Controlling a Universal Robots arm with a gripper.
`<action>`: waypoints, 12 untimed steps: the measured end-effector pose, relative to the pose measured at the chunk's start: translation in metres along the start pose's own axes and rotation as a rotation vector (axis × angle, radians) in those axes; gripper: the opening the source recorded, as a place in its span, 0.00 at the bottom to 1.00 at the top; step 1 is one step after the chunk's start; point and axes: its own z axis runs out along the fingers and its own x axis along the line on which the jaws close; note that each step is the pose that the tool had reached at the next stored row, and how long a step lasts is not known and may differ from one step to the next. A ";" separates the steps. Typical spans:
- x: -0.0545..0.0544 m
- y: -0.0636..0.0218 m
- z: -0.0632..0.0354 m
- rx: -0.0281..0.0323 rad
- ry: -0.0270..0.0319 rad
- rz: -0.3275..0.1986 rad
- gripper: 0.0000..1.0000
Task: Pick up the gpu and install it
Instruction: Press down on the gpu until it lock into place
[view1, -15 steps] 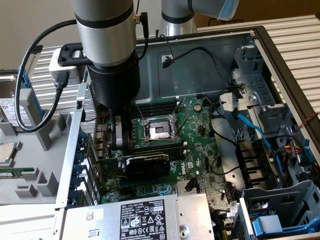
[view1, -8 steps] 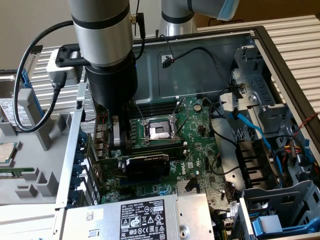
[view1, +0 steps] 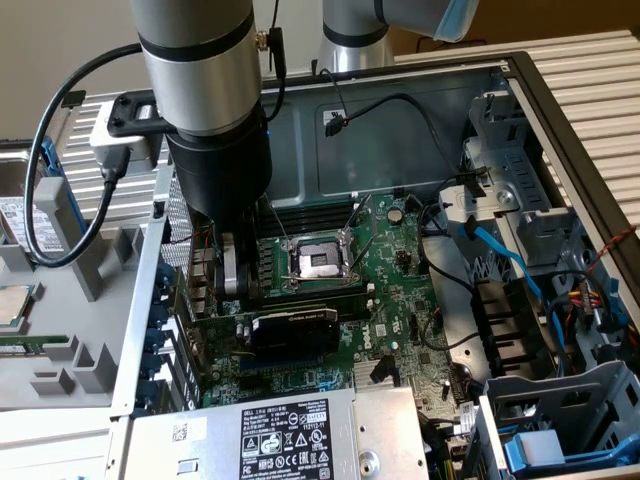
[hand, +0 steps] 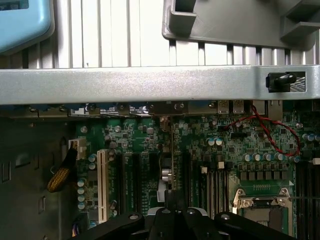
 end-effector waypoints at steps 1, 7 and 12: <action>0.000 0.0000 0.0000 -0.0001 0.0001 0.000 0.11; 0.000 0.0000 0.0017 0.0001 -0.0001 0.000 0.11; 0.000 0.0000 0.0022 -0.0001 0.0002 0.000 0.11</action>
